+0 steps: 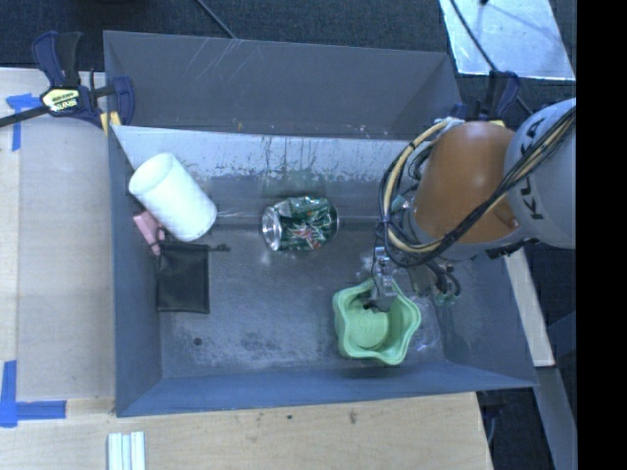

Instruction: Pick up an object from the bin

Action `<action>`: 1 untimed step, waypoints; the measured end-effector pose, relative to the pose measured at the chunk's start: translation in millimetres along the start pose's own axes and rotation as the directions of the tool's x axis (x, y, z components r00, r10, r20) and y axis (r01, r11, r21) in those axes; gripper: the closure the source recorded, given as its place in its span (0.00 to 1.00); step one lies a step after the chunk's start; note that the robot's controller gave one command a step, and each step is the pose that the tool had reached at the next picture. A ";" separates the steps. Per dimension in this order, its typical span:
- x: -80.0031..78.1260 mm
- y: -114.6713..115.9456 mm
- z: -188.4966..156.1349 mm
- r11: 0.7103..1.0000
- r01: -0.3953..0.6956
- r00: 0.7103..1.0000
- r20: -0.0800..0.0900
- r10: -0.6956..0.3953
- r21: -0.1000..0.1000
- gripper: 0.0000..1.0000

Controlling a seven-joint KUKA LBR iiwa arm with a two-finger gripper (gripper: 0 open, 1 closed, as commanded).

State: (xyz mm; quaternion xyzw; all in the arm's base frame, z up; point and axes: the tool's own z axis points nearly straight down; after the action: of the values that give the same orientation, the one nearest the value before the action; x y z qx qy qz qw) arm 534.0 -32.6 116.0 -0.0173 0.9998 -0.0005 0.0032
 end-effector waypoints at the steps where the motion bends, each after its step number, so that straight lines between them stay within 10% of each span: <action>1: -7.8 3.8 -52.5 1.000 0.017 1.000 -0.010 -0.017 -0.001 1.00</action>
Offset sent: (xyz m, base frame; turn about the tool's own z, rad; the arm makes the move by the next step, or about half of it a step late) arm 0.0134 -0.0422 -0.0191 -0.1113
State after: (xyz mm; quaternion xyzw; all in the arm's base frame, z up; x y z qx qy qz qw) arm 541.4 -28.5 168.5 -0.0258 0.9997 0.0000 -0.0017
